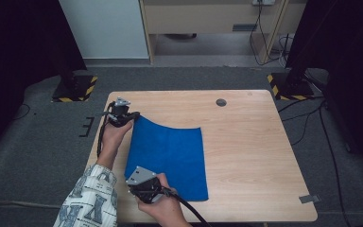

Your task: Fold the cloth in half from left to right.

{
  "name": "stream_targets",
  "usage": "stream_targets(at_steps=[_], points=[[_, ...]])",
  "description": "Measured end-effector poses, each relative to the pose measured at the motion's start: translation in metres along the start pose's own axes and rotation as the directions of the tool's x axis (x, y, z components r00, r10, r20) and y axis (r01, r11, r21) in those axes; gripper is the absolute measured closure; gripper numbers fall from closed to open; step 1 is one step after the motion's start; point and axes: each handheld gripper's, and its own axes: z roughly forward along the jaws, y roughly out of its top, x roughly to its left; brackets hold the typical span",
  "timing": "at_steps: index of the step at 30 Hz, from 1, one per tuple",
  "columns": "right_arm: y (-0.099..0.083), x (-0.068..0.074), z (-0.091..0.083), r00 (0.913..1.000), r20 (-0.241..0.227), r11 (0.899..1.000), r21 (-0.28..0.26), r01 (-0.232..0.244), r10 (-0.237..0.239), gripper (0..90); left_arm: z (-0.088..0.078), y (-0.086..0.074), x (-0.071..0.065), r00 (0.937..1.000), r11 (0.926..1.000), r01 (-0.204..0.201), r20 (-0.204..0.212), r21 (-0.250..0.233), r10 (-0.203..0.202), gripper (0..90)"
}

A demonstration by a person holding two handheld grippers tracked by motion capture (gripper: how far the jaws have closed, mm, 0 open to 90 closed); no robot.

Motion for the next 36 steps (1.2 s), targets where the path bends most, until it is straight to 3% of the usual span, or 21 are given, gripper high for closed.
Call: stream_targets(at_steps=[4, 9, 19, 26, 36], points=[[-0.001, -0.002, -0.001, 1.0000, -0.001, 1.000, -0.004, -0.007, 0.007, 86.2, 0.002, 0.001, -0.002, 1.0000, 1.0000, 0.004, 0.007, 0.002, -0.004, 88.3], [-0.009, -0.010, -0.010, 0.9995, 0.007, 1.000, -0.011, -0.029, 0.029, 86.2, 0.014, 0.004, -0.014, 0.9999, 0.9999, -0.006, 0.011, 0.016, 0.006, 88.3], [-0.046, -0.036, -0.045, 0.9942, 0.043, 0.995, -0.024, -0.098, 0.099, 86.1, 0.046, 0.018, -0.060, 0.9981, 0.9983, -0.044, 0.044, 0.038, 0.043, 88.3], [-0.066, -0.047, -0.063, 0.9914, 0.073, 0.994, 0.008, -0.109, 0.109, 86.0, 0.070, 0.027, -0.091, 0.9947, 0.9962, -0.071, 0.078, 0.050, 0.067, 88.1], [-0.088, -0.056, -0.081, 0.9882, 0.090, 0.992, 0.002, -0.125, 0.124, 85.7, 0.088, 0.028, -0.116, 0.9912, 0.9935, -0.087, 0.106, 0.074, 0.078, 87.9]])
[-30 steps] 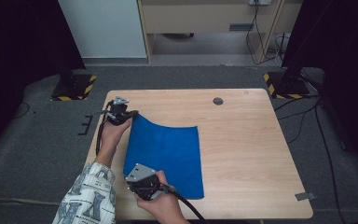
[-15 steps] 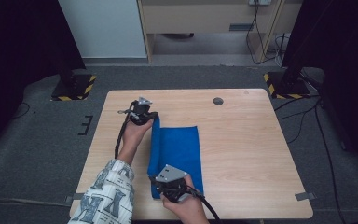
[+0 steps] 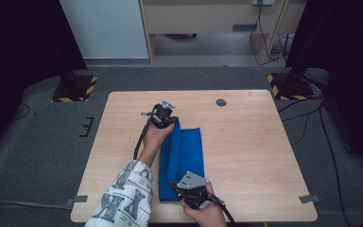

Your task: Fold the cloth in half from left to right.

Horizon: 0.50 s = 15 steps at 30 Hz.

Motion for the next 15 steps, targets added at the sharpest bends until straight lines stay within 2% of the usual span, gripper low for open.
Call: stream_targets(at_steps=[8, 12, 15], points=[[-0.003, -0.006, -0.008, 0.9998, 0.020, 1.000, -0.005, -0.001, 0.001, 85.2, 0.003, 0.002, -0.004, 1.0000, 1.0000, -0.003, 0.008, -0.002, 0.003, 87.8], [-0.003, -0.006, -0.012, 0.9997, 0.025, 1.000, -0.005, 0.001, -0.001, 84.8, 0.002, 0.004, -0.008, 0.9994, 0.9998, 0.010, 0.033, -0.020, -0.010, 87.8], [-0.004, -0.006, -0.016, 0.9995, 0.030, 1.000, -0.001, 0.007, -0.007, 84.7, 0.002, 0.006, -0.011, 0.9994, 0.9997, 0.004, 0.036, -0.024, -0.003, 87.8]])
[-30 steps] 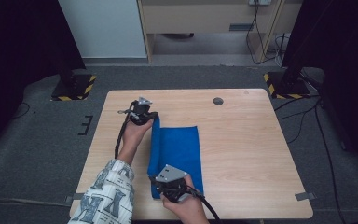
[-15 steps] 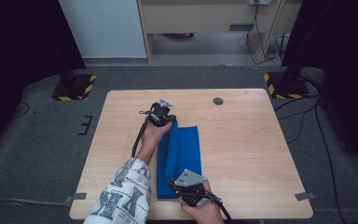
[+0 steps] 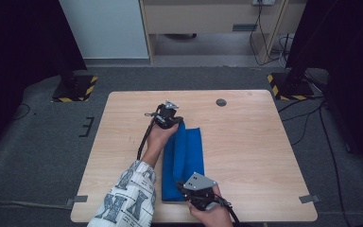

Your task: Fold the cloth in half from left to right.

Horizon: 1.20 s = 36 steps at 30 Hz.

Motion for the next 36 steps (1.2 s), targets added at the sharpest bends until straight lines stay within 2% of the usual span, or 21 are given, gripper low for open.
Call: stream_targets(at_steps=[4, 8, 12, 19, 36], points=[[-0.001, -0.001, -0.002, 1.0000, 0.005, 1.000, 0.004, 0.007, -0.007, 84.1, 0.005, 0.000, -0.004, 1.0000, 1.0000, -0.002, 0.009, 0.009, 0.002, 87.9], [-0.008, -0.004, -0.004, 0.9998, 0.017, 1.000, 0.003, -0.005, 0.005, 84.2, 0.013, 0.000, -0.008, 0.9997, 0.9999, 0.005, 0.023, 0.010, -0.005, 87.8], [-0.013, -0.009, -0.006, 0.9996, 0.027, 1.000, 0.013, -0.014, 0.013, 84.4, 0.018, 0.000, -0.014, 0.9996, 0.9998, -0.005, 0.026, 0.020, 0.005, 87.8], [-0.018, -0.012, -0.010, 0.9991, 0.036, 0.999, 0.023, -0.023, 0.022, 84.2, 0.022, -0.001, -0.015, 0.9995, 0.9997, 0.007, 0.029, 0.021, -0.008, 87.8], [-0.027, -0.015, -0.016, 0.9987, 0.042, 0.999, 0.043, -0.030, 0.028, 85.9, 0.032, 0.000, -0.026, 0.9995, 0.9996, -0.001, 0.030, 0.028, 0.000, 87.9]])
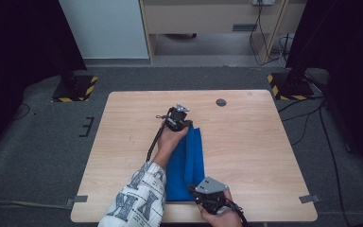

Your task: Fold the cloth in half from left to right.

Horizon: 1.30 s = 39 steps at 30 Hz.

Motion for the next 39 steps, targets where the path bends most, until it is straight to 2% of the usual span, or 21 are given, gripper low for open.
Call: stream_targets(at_steps=[6, 9, 12, 21, 23, 29, 39], points=[[-0.003, -0.002, -0.001, 0.9999, -0.003, 1.000, 0.011, -0.011, 0.011, 83.1, 0.004, 0.000, -0.007, 0.9999, 0.9997, -0.005, 0.011, 0.022, 0.005, 86.3], [-0.005, -0.004, 0.000, 0.9995, -0.002, 0.999, 0.030, -0.031, 0.031, 73.5, 0.007, 0.000, -0.009, 1.0000, 0.9996, 0.007, 0.005, 0.027, -0.007, 75.4], [-0.007, -0.007, 0.001, 0.9983, 0.017, 0.997, 0.047, -0.057, 0.056, 59.3, 0.007, -0.001, -0.012, 0.9999, 0.9997, -0.011, 0.011, 0.021, 0.011, 72.4], [-0.008, -0.018, -0.001, 0.9930, 0.085, 0.994, 0.066, -0.088, 0.082, 26.4, -0.005, 0.002, -0.012, 0.9999, 0.9993, -0.016, -0.006, -0.032, 0.016, 47.4], [-0.008, -0.020, -0.002, 0.9915, 0.100, 0.994, 0.056, -0.089, 0.083, 23.3, -0.008, 0.002, -0.010, 0.9999, 0.9994, -0.009, -0.007, -0.034, 0.008, 41.7], [-0.007, -0.026, 0.000, 0.9909, 0.092, 0.994, 0.041, -0.102, 0.098, 16.0, -0.016, -0.002, -0.004, 0.9999, 0.9994, 0.004, 0.012, -0.036, -0.003, 28.0], [-0.003, -0.036, 0.003, 0.9910, 0.091, 0.995, 0.007, -0.099, 0.098, 9.7, -0.029, -0.012, -0.003, 0.9992, 0.9994, -0.017, 0.034, -0.031, 0.018, 13.4]])
